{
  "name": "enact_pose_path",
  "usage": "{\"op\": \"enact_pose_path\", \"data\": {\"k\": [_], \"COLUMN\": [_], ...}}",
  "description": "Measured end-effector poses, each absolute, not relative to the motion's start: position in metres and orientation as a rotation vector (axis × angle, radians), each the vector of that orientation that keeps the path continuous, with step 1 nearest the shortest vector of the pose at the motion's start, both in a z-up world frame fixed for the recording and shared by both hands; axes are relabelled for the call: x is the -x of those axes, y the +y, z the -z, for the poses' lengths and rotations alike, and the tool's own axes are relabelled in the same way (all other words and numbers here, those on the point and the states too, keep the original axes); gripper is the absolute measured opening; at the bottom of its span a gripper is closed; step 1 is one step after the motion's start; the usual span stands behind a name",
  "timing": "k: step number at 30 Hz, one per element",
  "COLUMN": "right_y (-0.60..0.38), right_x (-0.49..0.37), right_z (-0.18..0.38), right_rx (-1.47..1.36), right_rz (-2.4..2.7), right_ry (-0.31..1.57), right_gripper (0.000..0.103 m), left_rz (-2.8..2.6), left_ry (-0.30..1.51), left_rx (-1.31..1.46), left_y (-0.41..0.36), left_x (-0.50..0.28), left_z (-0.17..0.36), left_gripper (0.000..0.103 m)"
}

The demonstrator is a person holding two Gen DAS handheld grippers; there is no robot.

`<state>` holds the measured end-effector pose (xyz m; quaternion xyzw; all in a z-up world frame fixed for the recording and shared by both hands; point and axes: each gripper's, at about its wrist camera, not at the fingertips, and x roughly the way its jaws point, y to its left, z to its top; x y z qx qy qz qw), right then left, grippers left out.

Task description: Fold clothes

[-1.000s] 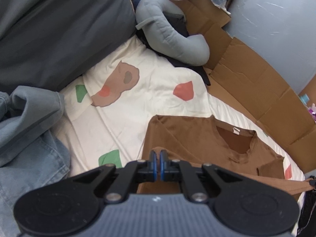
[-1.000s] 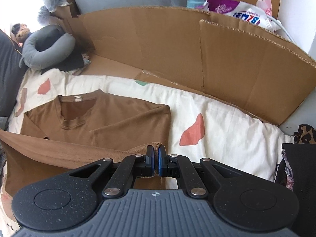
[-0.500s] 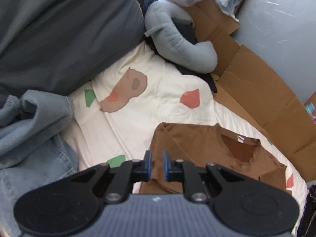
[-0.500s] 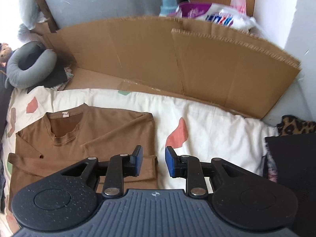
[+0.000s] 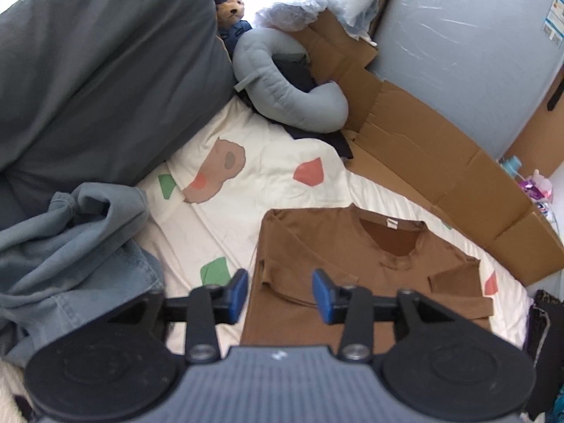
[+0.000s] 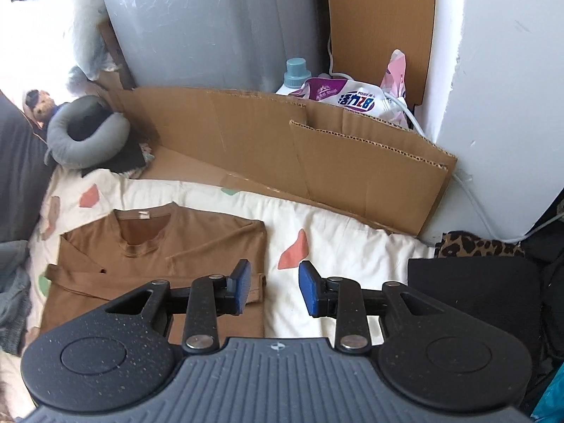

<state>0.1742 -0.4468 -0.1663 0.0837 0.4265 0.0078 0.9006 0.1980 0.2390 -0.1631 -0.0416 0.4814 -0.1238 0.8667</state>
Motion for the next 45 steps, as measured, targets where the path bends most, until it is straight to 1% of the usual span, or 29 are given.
{"op": "enact_pose_path", "data": {"k": [1,2,4,5,6,7,8,11,17,27,35,36,38,45], "right_y": [-0.448,-0.449,-0.45,-0.45,-0.45,-0.45,-0.448,-0.441,-0.426,-0.395,-0.387,-0.386,-0.385,-0.374], "right_x": [-0.173,-0.174,-0.176,-0.179,-0.182,-0.185,-0.186,-0.192,-0.208,-0.24,-0.258,-0.257,-0.256,-0.252], "right_z": [0.165,0.165,0.164,0.164,0.165,0.166,0.169,0.181,0.226,0.316,0.375,0.379,0.387,0.406], "right_rx": [-0.17,-0.16,-0.147,-0.147,-0.148,-0.148,-0.139,-0.088,-0.029,0.097,0.213,0.223,0.242,0.329], "right_rz": [-0.026,-0.035,-0.046,-0.048,-0.054,-0.061,-0.072,-0.105,-0.163,-0.276,-0.295,-0.297,-0.3,-0.333], "right_ry": [0.884,0.886,0.893,0.897,0.9,0.902,0.901,0.92,0.948,0.993,1.022,1.019,1.014,1.003], "right_gripper": [0.037,0.037,0.037,0.039,0.041,0.048,0.053,0.054,0.054,0.054,0.055,0.056,0.067,0.07], "left_rz": [0.26,0.258,0.244,0.243,0.247,0.252,0.257,0.239,0.297,0.342,0.405,0.41,0.427,0.428], "left_ry": [1.013,1.013,1.005,1.002,0.999,0.996,0.992,0.998,1.027,1.054,1.015,1.014,1.023,1.019], "left_rx": [0.074,0.041,-0.026,-0.041,-0.047,-0.053,-0.059,-0.088,-0.155,-0.303,-0.338,-0.347,-0.358,-0.438], "left_y": [0.238,0.235,0.229,0.228,0.227,0.226,0.226,0.226,0.221,0.206,0.194,0.193,0.191,0.193], "left_x": [-0.197,-0.196,-0.194,-0.193,-0.193,-0.194,-0.195,-0.203,-0.223,-0.249,-0.265,-0.267,-0.269,-0.269], "left_z": [0.159,0.154,0.147,0.144,0.144,0.145,0.145,0.159,0.202,0.295,0.341,0.347,0.357,0.391], "left_gripper": [0.064,0.069,0.072,0.077,0.079,0.083,0.085,0.085,0.085,0.085,0.086,0.086,0.086,0.086]}}
